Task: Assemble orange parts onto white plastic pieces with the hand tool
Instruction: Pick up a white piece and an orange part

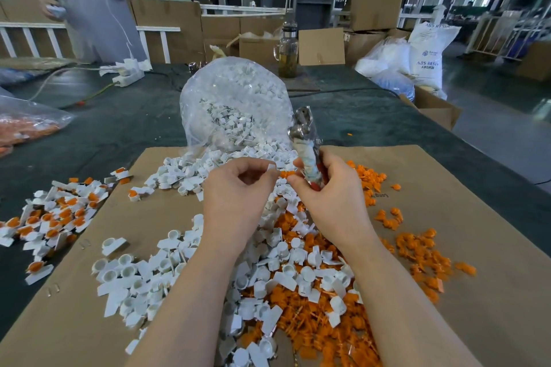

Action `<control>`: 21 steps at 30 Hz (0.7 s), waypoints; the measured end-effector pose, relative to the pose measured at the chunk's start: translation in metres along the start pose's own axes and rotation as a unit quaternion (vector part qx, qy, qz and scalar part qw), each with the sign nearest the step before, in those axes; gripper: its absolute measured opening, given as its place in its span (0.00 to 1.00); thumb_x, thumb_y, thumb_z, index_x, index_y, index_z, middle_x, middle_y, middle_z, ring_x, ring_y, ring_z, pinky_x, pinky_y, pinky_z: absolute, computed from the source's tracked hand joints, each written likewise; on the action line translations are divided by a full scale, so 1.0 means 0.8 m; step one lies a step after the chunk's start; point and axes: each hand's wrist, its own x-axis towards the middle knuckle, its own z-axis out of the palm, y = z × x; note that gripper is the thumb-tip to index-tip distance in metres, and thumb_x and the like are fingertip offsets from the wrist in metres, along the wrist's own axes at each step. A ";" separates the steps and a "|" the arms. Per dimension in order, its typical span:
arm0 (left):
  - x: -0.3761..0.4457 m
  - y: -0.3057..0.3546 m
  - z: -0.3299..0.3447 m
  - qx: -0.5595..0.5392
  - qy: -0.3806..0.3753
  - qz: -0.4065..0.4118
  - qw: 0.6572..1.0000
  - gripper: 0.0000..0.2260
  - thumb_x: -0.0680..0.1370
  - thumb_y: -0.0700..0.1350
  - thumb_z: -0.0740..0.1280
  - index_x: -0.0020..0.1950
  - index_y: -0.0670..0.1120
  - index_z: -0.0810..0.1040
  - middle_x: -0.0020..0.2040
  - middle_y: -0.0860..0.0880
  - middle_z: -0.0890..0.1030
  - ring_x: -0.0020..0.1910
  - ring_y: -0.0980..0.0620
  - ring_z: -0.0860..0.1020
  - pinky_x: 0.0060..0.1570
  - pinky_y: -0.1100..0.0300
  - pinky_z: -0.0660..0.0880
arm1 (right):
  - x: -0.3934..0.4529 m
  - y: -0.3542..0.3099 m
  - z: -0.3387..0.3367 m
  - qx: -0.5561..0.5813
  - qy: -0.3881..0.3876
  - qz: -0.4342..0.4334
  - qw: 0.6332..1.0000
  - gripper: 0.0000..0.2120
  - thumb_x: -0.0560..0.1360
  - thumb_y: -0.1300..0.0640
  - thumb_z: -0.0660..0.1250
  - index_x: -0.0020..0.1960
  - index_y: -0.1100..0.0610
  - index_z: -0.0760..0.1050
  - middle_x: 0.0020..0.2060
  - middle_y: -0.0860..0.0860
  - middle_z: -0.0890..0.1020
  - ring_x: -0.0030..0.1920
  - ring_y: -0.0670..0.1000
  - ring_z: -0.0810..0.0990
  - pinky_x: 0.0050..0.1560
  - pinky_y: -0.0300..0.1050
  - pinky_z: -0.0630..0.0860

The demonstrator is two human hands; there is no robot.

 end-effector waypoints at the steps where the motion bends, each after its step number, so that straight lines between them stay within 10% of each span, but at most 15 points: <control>1: 0.000 0.000 0.001 -0.006 -0.004 -0.010 1.000 0.06 0.73 0.45 0.76 0.39 0.54 0.83 0.33 0.55 0.84 0.36 0.55 0.84 0.44 0.55 0.82 | 0.000 0.000 0.000 -0.003 0.001 -0.004 1.000 0.13 0.72 0.53 0.74 0.53 0.45 0.73 0.44 0.40 0.81 0.47 0.41 0.80 0.48 0.41 0.79; 21: -0.006 0.005 0.001 -0.017 -0.048 0.000 0.999 0.05 0.72 0.43 0.77 0.39 0.52 0.85 0.33 0.54 0.85 0.35 0.57 0.84 0.40 0.59 0.82 | -0.003 0.001 0.001 -0.043 0.038 -0.050 0.997 0.15 0.71 0.54 0.74 0.51 0.42 0.70 0.38 0.34 0.77 0.45 0.35 0.78 0.37 0.27 0.71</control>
